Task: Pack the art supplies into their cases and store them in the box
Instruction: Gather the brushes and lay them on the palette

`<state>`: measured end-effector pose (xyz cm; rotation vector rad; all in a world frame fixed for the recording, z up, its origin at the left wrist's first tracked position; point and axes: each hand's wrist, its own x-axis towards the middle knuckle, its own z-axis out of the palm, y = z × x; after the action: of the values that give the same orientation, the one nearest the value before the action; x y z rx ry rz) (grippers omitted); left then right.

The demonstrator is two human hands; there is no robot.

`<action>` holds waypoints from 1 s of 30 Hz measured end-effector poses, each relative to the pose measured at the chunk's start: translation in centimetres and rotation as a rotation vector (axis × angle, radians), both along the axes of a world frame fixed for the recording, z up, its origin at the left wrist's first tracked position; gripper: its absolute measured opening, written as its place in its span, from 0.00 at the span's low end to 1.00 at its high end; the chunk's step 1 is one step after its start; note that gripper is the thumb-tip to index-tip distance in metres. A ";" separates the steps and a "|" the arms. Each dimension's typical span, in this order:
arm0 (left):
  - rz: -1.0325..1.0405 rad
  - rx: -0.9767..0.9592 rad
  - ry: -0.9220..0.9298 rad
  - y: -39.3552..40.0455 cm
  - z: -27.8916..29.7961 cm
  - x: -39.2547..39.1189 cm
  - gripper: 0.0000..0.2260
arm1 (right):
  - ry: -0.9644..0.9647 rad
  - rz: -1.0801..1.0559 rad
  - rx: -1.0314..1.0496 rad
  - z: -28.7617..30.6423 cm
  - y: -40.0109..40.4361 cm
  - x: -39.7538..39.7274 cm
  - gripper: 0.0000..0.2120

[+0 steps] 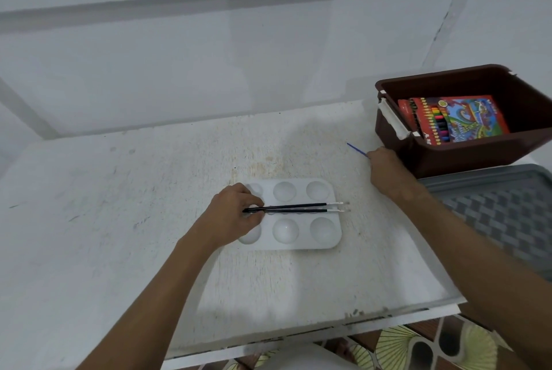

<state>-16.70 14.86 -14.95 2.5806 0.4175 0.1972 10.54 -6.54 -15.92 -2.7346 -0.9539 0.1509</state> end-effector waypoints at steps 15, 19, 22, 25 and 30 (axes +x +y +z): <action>0.022 -0.005 -0.018 0.1 -0.2 -0.2 0.12 | 0.025 0.027 0.067 0.5 0.4 -0.6 0.13; 0.022 -0.002 -0.036 0.0 -0.3 -0.4 0.12 | 0.012 0.074 0.164 1.6 0.9 -2.2 0.12; 0.022 0.008 -0.045 0.0 -0.4 -0.5 0.11 | 0.029 0.187 0.256 3.1 1.9 -4.8 0.10; 0.016 0.007 -0.052 -0.2 -0.4 -0.8 0.11 | 0.136 0.368 0.246 4.4 3.1 -8.1 0.10; 0.037 0.013 -0.059 -0.3 -0.7 -1.3 0.12 | 0.192 0.517 0.164 4.4 5.7 -10.3 0.11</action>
<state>-17.95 14.57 -15.66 2.5740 0.4438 0.2886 0.23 -0.84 -11.57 -2.2245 -1.5150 0.3959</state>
